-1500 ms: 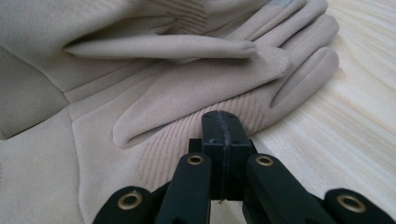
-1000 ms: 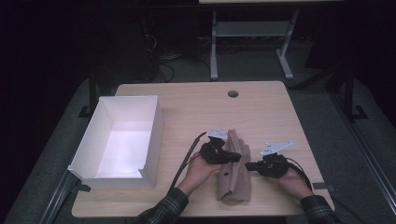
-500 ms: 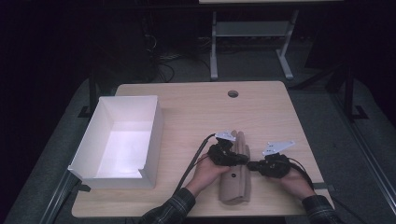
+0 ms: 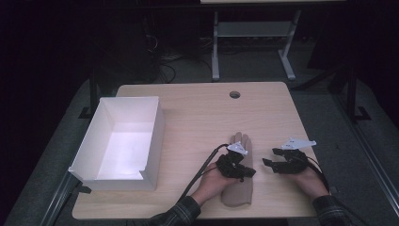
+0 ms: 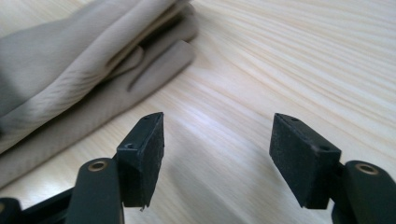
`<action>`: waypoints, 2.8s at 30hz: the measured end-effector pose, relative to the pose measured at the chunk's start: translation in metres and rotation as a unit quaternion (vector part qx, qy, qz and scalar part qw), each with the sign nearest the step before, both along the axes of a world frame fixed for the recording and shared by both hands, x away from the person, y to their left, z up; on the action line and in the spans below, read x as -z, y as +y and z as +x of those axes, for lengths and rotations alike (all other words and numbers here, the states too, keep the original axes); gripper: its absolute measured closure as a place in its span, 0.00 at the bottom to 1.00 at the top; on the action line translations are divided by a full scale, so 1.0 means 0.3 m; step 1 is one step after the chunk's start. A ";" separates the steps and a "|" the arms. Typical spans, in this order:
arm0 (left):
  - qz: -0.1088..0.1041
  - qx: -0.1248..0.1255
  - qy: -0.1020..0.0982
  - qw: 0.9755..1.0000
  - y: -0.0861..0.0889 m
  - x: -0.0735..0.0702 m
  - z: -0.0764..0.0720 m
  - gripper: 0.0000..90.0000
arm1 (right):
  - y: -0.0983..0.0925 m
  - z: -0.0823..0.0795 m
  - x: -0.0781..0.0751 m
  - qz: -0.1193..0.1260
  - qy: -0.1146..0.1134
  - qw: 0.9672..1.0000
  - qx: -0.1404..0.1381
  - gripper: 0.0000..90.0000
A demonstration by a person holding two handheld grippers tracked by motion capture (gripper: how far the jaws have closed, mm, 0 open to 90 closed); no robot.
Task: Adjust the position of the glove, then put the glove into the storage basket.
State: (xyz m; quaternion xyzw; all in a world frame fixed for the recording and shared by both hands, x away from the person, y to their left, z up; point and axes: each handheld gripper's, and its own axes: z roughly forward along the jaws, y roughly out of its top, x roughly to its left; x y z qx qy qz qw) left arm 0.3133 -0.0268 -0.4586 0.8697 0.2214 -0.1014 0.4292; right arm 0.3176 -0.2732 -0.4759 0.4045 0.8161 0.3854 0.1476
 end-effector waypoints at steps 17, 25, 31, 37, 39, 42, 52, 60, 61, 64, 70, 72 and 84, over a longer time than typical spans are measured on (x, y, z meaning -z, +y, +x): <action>0.055 -0.008 -0.027 0.998 0.068 0.007 -0.018 1.00 | -0.007 0.009 0.018 -0.019 0.000 1.000 0.019 0.30; 0.078 -0.024 -0.037 0.996 0.161 -0.008 -0.025 1.00 | -0.006 0.009 0.018 -0.018 0.001 1.000 0.016 0.28; 0.089 -0.036 -0.042 0.995 0.209 -0.017 -0.027 1.00 | -0.005 0.009 0.019 -0.018 0.001 1.000 0.014 0.27; 0.095 -0.051 -0.047 0.993 0.270 -0.027 -0.019 0.99 | -0.003 0.009 0.019 -0.018 0.001 1.000 0.012 0.26; 0.100 -0.047 -0.049 0.993 0.276 -0.033 -0.016 0.98 | -0.003 0.009 0.019 -0.019 0.001 1.000 0.012 0.25; 0.082 -0.057 -0.055 0.993 0.274 -0.067 -0.013 0.91 | -0.003 0.009 0.019 -0.019 0.001 1.000 0.012 0.24; 0.088 -0.092 -0.088 0.988 0.267 -0.126 0.059 0.36 | -0.002 0.009 0.019 -0.020 0.002 1.000 0.012 0.24; 0.123 -0.088 -0.083 0.985 0.212 -0.061 0.109 0.17 | -0.002 0.009 0.020 -0.020 0.002 1.000 0.012 0.24; 0.127 -0.085 -0.084 0.985 0.206 -0.052 0.108 0.17 | -0.002 0.009 0.019 -0.020 0.002 1.000 0.013 0.24; 0.133 -0.075 -0.080 0.985 0.186 -0.028 0.098 0.15 | -0.002 0.009 0.019 -0.020 0.002 1.000 0.013 0.24; 0.148 -0.070 -0.092 0.982 0.167 -0.001 0.088 0.15 | -0.002 0.009 0.019 -0.020 0.002 1.000 0.013 0.23; 0.150 -0.072 -0.096 0.981 0.163 0.010 0.082 0.15 | -0.002 0.009 0.020 -0.020 0.002 1.000 0.013 0.23; 0.149 -0.059 -0.116 0.980 0.162 0.014 0.060 0.27 | -0.002 0.009 0.020 -0.021 0.002 1.000 0.013 0.23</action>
